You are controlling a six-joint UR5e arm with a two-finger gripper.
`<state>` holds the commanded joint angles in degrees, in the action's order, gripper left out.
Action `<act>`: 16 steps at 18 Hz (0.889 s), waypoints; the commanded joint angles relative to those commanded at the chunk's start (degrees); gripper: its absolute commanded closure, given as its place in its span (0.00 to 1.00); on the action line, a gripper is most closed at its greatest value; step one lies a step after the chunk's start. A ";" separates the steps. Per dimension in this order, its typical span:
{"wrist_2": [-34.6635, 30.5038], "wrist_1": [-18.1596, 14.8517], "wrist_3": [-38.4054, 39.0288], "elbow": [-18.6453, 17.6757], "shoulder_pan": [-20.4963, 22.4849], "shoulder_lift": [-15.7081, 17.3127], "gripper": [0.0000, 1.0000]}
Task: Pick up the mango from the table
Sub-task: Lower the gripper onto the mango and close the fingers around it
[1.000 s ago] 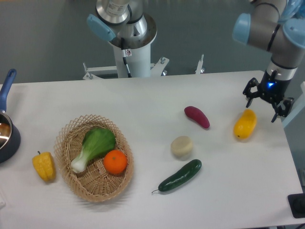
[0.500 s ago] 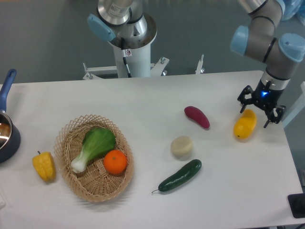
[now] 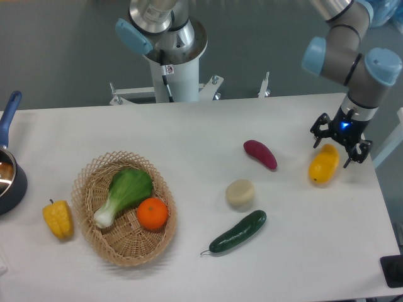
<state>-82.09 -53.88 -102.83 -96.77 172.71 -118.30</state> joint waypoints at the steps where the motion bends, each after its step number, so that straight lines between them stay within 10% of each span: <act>1: 0.00 0.00 0.00 0.00 0.00 -0.09 0.00; 16: 0.61 2.20 0.79 -0.26 -0.44 -2.64 0.00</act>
<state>-81.47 -51.68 -102.04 -97.03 172.27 -120.94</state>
